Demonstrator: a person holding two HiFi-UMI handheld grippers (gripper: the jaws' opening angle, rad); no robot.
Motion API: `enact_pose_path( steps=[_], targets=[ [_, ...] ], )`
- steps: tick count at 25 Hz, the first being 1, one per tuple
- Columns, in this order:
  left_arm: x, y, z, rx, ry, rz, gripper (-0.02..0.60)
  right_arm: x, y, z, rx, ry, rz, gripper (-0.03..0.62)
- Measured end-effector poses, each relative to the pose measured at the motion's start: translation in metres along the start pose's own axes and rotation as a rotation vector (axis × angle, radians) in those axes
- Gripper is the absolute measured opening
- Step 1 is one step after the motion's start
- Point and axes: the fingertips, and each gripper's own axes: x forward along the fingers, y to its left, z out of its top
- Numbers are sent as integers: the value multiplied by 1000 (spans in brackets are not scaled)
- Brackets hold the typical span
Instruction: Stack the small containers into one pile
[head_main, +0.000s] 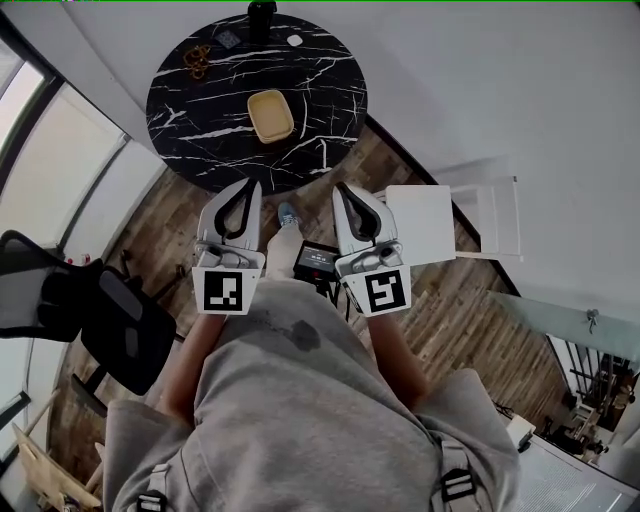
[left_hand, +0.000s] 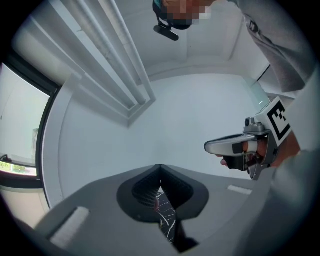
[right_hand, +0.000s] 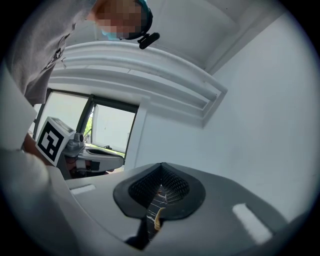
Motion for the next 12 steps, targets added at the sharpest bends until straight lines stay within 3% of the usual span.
enact_pose_path(
  steps=[12],
  targets=[
    [-17,3,-3,6,11,21,-3,-1,12,-6,23,19,26,11]
  ],
)
